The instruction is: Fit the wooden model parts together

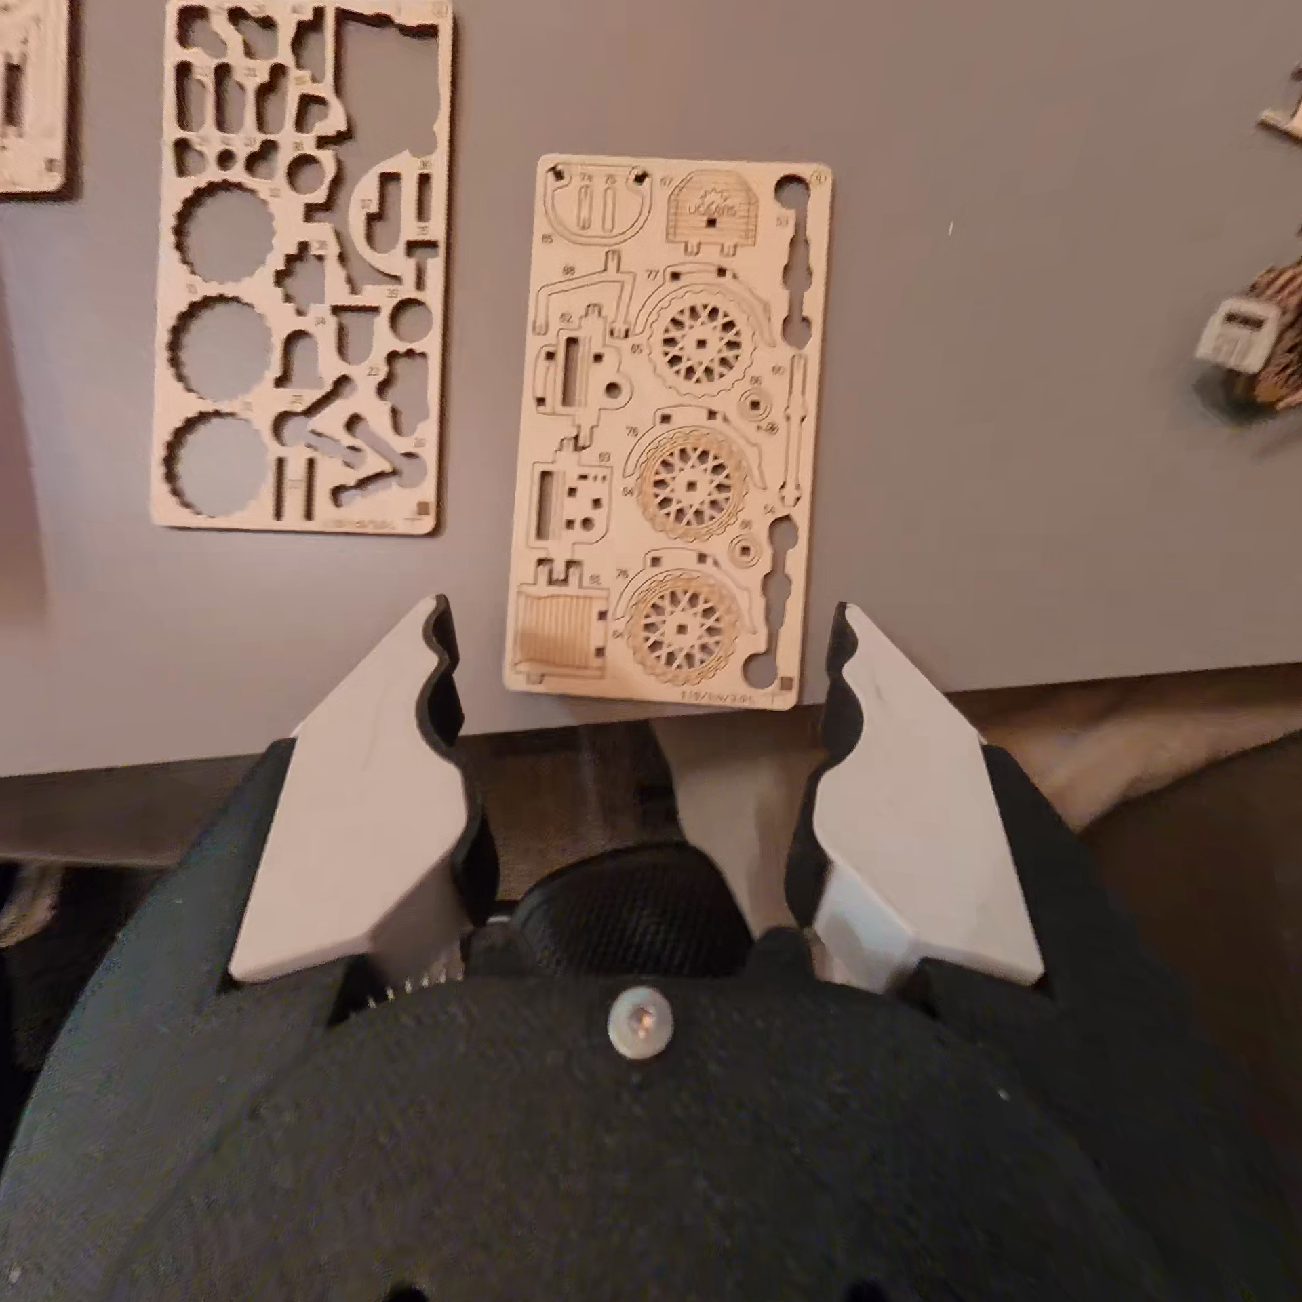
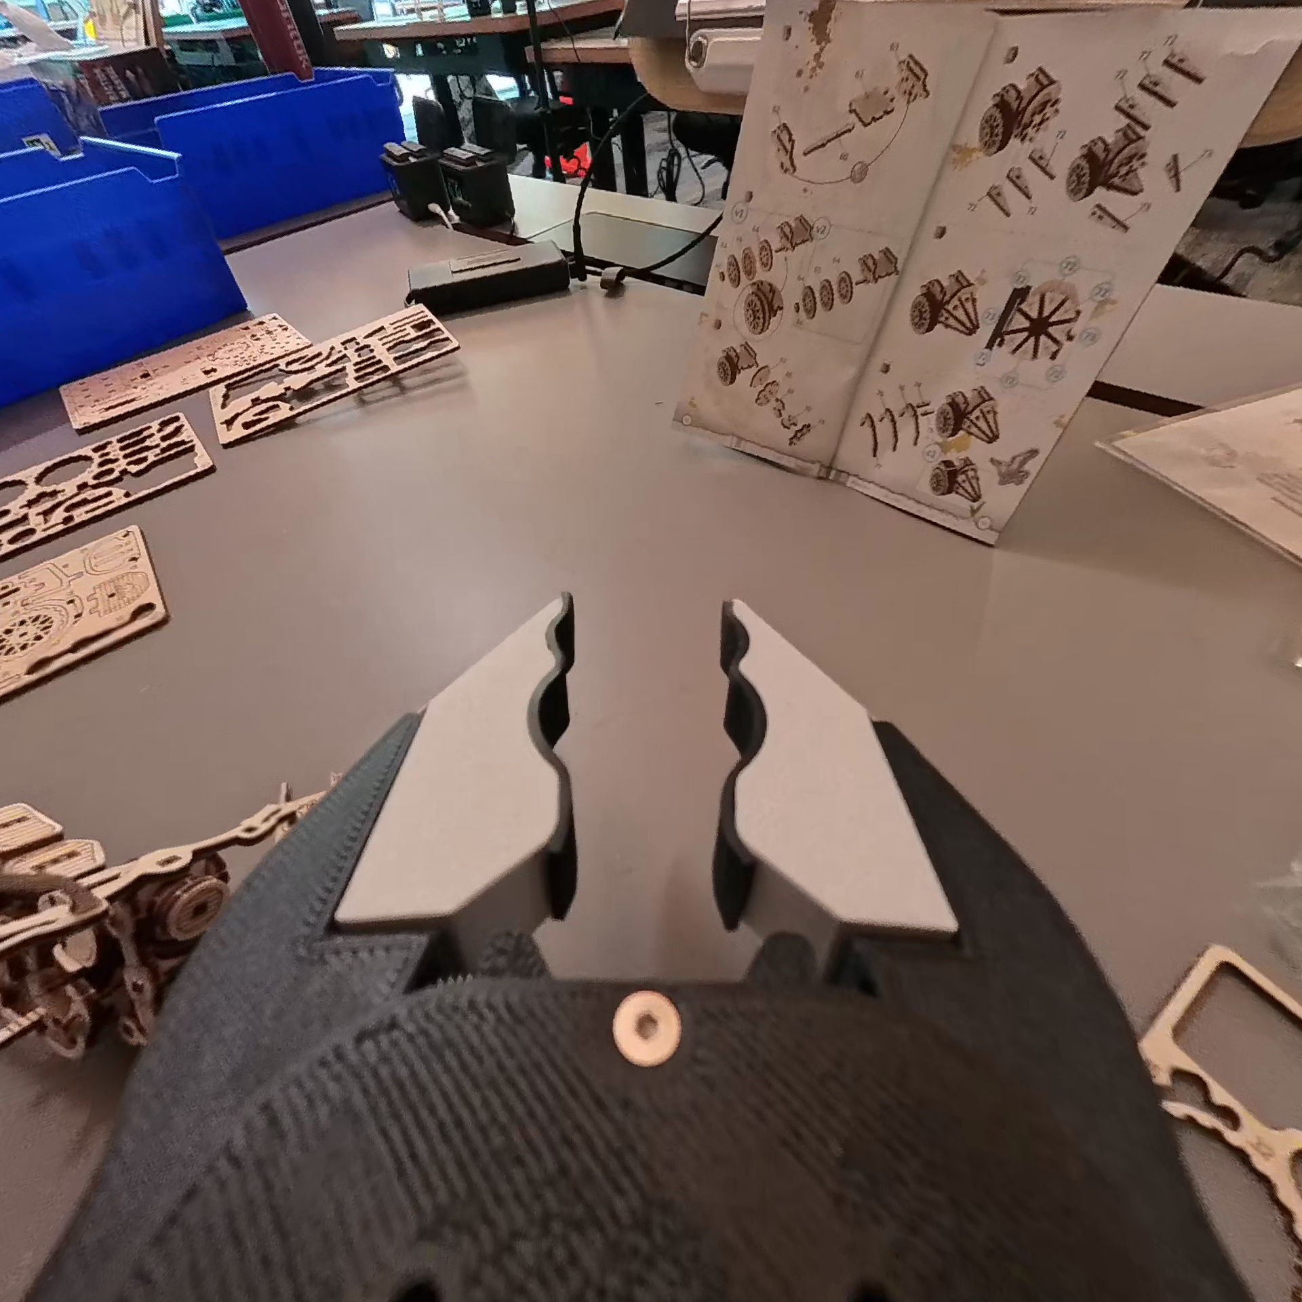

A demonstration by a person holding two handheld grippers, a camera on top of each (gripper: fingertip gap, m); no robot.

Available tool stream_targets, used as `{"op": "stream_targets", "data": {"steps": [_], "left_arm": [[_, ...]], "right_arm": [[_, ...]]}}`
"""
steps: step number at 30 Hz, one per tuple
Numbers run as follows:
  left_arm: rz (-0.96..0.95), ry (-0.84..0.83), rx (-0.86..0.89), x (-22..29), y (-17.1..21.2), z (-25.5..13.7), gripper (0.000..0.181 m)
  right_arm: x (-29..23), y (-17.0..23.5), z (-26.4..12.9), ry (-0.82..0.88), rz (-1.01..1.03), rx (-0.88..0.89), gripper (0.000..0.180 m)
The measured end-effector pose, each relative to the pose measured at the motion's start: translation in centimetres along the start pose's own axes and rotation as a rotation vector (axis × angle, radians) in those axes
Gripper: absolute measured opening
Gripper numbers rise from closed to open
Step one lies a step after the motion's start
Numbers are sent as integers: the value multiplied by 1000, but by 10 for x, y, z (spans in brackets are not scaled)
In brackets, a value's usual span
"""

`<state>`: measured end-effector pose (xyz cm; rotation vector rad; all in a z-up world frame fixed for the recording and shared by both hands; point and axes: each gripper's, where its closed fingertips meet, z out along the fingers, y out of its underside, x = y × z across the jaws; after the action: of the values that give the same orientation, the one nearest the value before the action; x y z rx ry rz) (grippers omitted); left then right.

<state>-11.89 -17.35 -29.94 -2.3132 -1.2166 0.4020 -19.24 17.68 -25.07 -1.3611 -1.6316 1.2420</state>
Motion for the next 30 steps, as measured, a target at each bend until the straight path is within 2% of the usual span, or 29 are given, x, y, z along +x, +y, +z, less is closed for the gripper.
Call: {"op": "stream_targets", "data": {"steps": [2,5,12,15,17,18,30], "left_arm": [[-10,39,-16,10,-1,6,108],[16,-34,-81,6,8,16,109],[-65,12,-58,12,5,24,115],[-71,6,-52,10,2,26,113],[-80,4,-36,10,-3,26,95],[-91,16,-24,11,-6,25,92],[-88,29,69,18,-33,28,92]], "right_arm": [[1,-2,2,-6,17,8,42],[2,-2,2,-12,40,10,42],[3,-2,2,-24,63,6,42],[2,-1,3,-25,52,2,42],[1,-1,3,-24,42,-2,42],[0,-1,4,-24,37,-5,42],[2,-1,4,-28,53,0,42]]}}
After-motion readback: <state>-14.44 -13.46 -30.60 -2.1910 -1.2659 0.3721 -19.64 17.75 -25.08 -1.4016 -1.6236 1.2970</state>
